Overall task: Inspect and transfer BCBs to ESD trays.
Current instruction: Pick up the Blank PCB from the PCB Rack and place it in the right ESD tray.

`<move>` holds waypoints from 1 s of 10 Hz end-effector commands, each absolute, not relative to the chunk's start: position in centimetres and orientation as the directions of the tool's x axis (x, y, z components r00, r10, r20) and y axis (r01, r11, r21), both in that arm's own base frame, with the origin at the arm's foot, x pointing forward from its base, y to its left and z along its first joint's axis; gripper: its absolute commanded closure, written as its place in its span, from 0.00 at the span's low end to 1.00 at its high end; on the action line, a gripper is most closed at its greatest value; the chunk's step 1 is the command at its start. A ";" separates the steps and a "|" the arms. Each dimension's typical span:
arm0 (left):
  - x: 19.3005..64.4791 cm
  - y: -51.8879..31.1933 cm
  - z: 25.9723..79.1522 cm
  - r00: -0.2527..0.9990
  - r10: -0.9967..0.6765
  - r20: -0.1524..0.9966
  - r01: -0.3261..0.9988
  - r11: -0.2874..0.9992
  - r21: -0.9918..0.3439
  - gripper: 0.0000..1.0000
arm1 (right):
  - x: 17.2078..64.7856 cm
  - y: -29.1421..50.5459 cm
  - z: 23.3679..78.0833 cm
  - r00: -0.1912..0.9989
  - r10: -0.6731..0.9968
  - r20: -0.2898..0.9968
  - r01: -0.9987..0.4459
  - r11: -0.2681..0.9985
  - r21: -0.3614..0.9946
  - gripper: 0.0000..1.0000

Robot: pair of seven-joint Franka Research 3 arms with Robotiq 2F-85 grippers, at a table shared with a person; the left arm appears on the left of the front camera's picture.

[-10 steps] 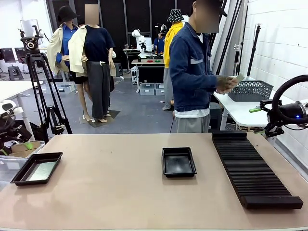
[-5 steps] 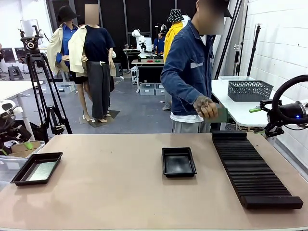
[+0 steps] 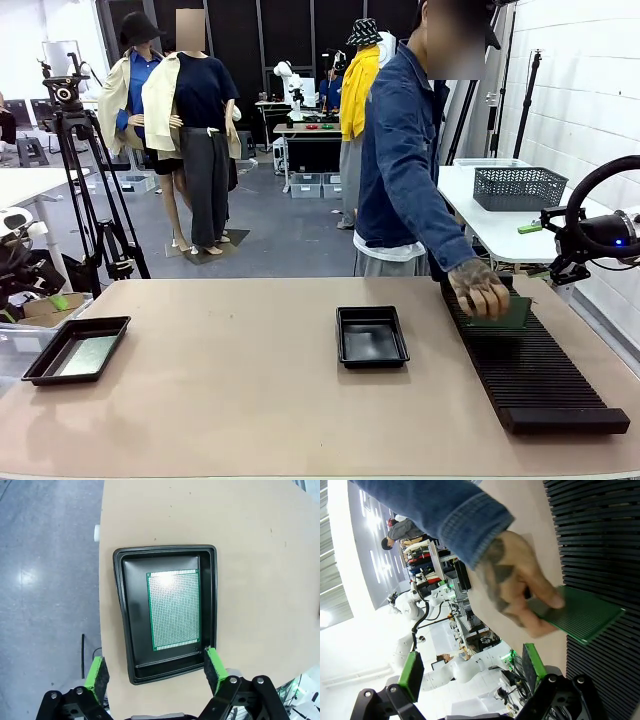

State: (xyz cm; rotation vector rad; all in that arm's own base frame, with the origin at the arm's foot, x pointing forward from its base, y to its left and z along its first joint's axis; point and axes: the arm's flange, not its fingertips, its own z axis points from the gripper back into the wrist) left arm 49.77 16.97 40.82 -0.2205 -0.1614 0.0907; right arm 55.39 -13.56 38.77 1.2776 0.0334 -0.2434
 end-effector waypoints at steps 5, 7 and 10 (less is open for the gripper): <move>49.9 17.0 41.1 0.982 0.112 0.155 -0.075 0.971 -0.229 0.00 | 54.9 -13.2 38.9 0.972 -0.163 -0.168 0.207 0.262 0.943 0.00; 49.9 17.0 41.1 0.982 0.112 0.155 -0.075 0.971 -0.229 0.00 | 54.9 -13.2 38.9 0.972 -0.163 -0.168 0.207 0.262 0.943 0.00; 49.9 17.0 41.1 0.982 0.112 0.155 -0.075 0.971 -0.229 0.00 | 54.9 -13.2 38.9 0.972 -0.163 -0.168 0.207 0.262 0.943 0.00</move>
